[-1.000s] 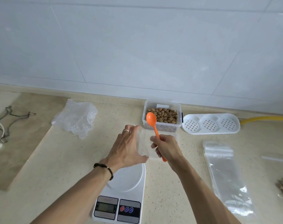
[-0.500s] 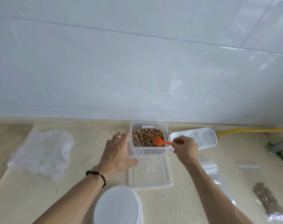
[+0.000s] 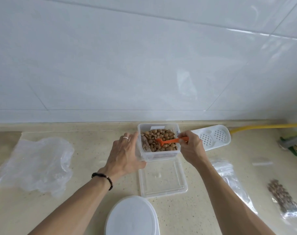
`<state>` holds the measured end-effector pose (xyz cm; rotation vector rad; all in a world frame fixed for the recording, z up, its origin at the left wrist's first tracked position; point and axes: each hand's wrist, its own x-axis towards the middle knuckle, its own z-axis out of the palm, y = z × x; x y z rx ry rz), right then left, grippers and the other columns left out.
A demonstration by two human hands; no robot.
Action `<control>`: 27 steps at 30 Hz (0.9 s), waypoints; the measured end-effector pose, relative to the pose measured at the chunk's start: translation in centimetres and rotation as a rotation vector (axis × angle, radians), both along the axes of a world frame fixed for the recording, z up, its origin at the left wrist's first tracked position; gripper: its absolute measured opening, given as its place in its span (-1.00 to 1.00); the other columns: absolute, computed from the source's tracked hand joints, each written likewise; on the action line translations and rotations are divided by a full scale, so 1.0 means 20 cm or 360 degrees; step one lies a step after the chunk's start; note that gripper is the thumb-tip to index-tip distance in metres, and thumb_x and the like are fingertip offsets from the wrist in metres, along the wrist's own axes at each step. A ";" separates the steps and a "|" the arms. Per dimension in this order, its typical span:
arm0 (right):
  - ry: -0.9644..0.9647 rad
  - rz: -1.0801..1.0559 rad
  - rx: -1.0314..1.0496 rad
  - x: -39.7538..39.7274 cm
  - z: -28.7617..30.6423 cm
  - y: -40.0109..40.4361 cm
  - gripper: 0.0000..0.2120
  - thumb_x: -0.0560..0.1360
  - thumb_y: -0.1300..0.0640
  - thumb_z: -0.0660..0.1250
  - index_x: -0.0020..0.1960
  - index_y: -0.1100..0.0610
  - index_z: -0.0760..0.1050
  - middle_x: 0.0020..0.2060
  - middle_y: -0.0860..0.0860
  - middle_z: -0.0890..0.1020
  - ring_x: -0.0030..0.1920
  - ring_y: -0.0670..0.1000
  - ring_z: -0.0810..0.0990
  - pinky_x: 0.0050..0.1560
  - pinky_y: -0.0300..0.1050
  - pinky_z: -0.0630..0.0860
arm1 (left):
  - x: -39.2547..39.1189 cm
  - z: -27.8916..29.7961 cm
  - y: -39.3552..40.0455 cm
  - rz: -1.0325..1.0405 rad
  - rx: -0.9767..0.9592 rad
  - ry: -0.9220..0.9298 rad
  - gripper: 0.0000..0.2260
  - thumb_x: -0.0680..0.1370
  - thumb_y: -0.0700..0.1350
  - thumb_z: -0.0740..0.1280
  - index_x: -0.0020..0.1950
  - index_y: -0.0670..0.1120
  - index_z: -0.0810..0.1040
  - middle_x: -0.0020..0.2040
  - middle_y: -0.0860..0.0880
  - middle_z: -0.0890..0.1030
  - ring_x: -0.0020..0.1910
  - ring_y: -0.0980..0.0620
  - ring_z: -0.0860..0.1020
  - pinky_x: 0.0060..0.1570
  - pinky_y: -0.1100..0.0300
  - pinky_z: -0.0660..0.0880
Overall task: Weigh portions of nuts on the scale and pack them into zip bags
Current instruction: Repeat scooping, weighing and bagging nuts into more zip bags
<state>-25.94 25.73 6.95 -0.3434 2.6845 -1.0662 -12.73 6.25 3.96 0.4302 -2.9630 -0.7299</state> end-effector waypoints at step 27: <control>-0.0484 -0.0396 -0.0910 -0.10 0.15 0.17 -0.87 0.52 0.37 0.28 0.00 0.23 0.55 -0.18 0.20 0.69 -0.42 0.00 0.52 -0.37 -0.12 0.45 | -0.15 0.07 0.08 0.0189 0.0210 0.0042 -0.09 0.32 0.18 0.51 0.54 -0.02 0.17 0.40 -0.03 0.36 0.40 -0.02 0.27 0.31 0.12 0.23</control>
